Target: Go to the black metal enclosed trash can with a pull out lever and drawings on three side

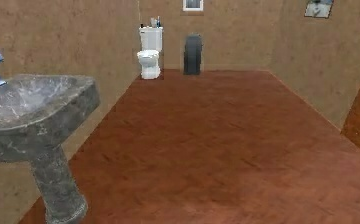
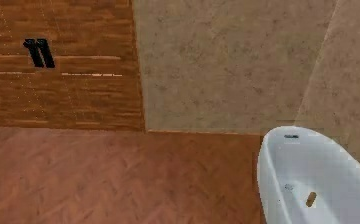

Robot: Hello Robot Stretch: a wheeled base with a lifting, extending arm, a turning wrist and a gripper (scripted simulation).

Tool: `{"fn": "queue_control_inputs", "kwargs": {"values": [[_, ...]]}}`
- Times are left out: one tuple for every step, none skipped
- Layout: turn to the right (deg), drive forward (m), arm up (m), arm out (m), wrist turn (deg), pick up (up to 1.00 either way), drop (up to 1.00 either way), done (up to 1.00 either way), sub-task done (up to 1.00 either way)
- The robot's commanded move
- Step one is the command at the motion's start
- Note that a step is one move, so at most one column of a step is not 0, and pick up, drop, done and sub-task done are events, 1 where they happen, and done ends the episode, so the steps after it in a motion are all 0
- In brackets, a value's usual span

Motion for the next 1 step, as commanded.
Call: {"fn": "queue_control_inputs", "kwargs": {"values": [[3.0,0.00,0.00,0.00,0.0,0.00,0.00,0.00,0.00]]}}
